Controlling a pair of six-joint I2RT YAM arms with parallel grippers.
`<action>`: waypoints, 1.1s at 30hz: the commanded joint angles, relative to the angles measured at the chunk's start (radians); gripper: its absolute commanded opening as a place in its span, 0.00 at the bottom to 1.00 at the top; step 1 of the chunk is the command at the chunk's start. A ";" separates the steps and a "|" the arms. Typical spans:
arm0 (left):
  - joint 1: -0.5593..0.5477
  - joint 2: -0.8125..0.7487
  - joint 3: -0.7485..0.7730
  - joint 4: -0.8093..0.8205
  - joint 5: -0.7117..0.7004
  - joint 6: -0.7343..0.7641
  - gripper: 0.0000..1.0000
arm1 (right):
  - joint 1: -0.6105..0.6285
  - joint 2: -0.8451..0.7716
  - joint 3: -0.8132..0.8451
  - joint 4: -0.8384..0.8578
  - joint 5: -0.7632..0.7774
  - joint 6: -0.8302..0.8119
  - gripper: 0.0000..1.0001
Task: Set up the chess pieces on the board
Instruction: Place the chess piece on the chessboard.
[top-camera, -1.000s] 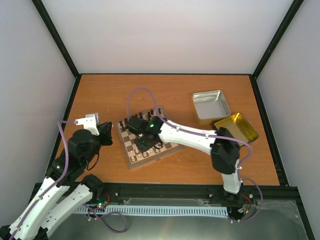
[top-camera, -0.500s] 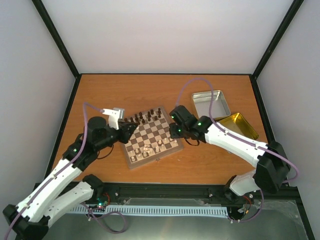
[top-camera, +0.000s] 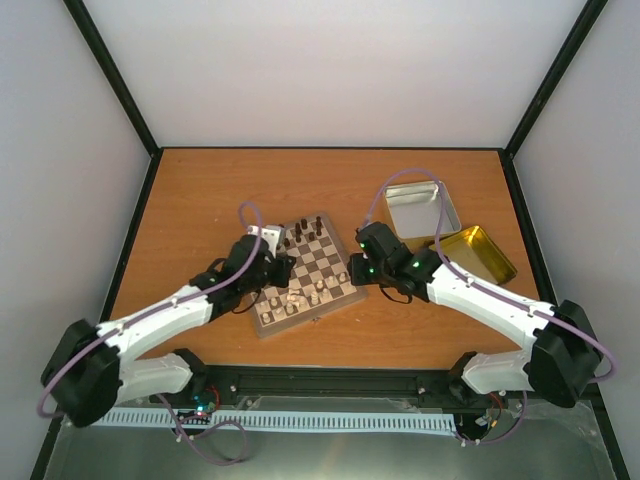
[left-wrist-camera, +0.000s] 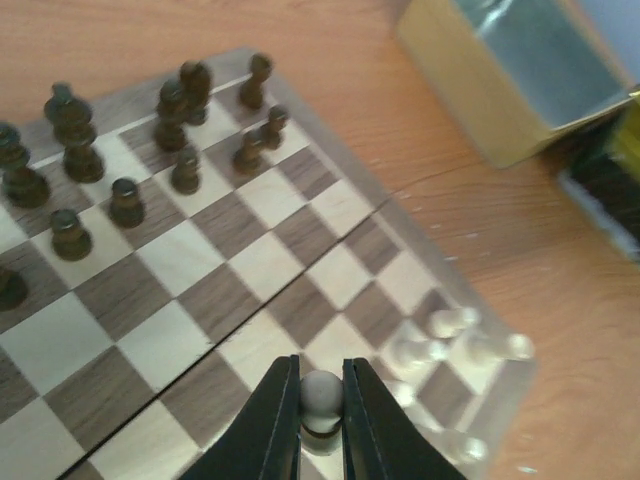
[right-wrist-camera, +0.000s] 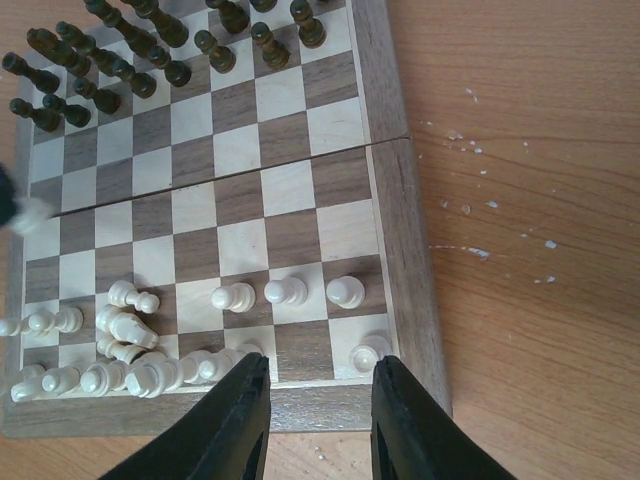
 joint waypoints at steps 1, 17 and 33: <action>-0.030 0.120 -0.002 0.124 -0.227 0.025 0.01 | -0.016 -0.043 -0.023 0.040 0.009 -0.014 0.30; -0.032 0.350 0.082 0.012 -0.266 0.078 0.06 | -0.025 -0.071 -0.053 0.043 0.003 -0.030 0.30; -0.032 0.292 0.039 0.004 -0.224 0.071 0.21 | -0.026 -0.078 -0.065 0.043 0.002 -0.026 0.30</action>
